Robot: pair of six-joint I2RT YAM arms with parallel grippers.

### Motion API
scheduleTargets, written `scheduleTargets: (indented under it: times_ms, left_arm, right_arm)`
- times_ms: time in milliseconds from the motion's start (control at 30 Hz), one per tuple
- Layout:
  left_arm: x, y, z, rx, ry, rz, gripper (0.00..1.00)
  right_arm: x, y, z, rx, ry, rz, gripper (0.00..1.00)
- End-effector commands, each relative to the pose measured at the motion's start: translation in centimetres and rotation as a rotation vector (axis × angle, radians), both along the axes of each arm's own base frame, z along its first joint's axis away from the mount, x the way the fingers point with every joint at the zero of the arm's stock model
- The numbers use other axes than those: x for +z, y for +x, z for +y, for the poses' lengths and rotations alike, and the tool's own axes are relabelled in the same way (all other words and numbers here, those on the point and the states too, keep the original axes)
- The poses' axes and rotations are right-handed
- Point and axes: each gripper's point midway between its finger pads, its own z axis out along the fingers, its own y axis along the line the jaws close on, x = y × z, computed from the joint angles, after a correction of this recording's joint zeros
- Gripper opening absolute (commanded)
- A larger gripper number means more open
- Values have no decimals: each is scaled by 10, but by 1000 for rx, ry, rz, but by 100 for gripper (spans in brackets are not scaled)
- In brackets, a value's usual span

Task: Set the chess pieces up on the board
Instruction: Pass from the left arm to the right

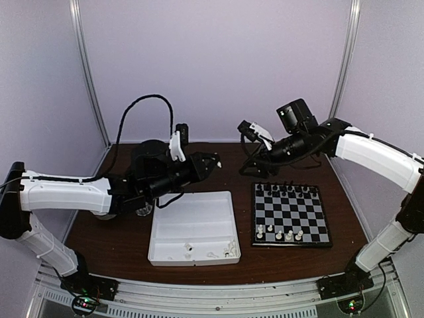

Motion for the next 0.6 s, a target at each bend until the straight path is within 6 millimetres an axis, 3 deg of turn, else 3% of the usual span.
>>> scheduleTargets:
  times_ms: [0,233,433,567]
  left_arm:
    - [41,10,1,69,-254,-30,7]
    - [45,9,-6,54,-320,-25,7]
    - [42,9,-13,36,-321,-13,7]
    - [40,9,-17,25,-332,-1,6]
  right_arm:
    - [27,9,26,-43,105,6,48]
    - [53,5,48,8,180,10,49]
    - [56,-3,56,47,196,22,48]
    - [58,-3,59,56,208,26,41]
